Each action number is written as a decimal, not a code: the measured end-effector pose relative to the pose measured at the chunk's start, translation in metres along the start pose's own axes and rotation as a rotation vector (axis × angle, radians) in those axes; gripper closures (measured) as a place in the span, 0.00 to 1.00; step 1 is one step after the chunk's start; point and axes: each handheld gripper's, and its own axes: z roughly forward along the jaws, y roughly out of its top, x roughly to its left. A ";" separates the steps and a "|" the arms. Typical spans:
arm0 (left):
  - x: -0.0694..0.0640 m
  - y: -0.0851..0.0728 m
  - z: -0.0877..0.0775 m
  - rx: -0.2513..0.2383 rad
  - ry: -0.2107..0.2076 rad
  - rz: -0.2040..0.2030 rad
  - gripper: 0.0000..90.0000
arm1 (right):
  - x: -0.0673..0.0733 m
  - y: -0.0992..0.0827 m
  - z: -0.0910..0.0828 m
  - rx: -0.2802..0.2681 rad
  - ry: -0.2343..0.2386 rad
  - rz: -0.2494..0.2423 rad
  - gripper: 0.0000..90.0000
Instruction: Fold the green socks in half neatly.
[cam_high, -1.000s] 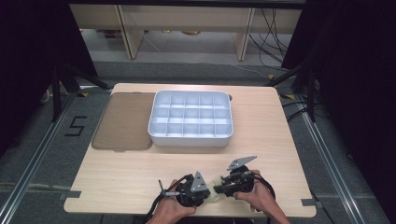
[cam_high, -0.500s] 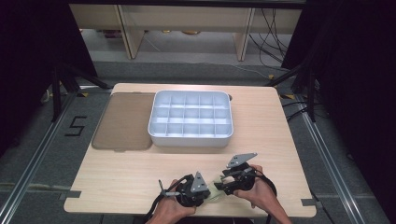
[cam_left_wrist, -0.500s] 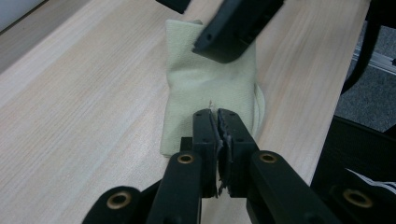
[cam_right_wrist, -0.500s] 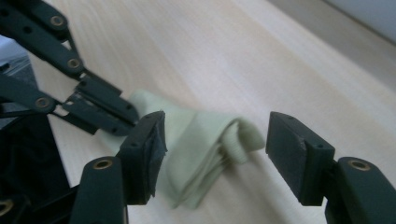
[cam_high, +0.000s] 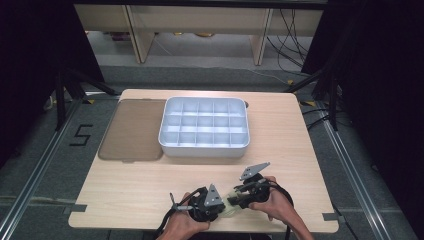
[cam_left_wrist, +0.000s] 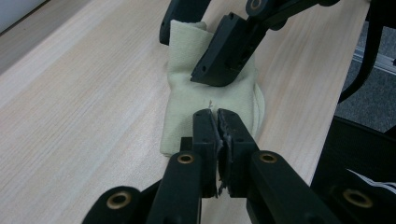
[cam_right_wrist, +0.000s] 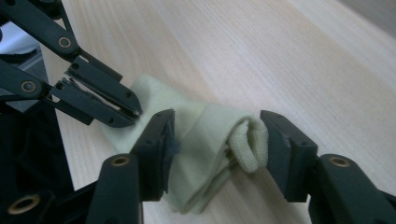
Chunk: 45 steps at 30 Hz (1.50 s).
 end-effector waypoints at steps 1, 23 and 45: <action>0.000 0.000 0.000 0.000 0.000 0.000 0.94 | 0.000 -0.002 0.001 -0.001 0.016 0.024 0.56; -0.001 -0.001 -0.004 -0.028 -0.019 -0.050 0.78 | 0.004 -0.009 0.000 -0.036 0.035 0.165 0.78; 0.022 -0.038 -0.044 0.006 0.014 -0.148 0.42 | 0.016 0.000 -0.022 -0.073 -0.013 0.091 0.78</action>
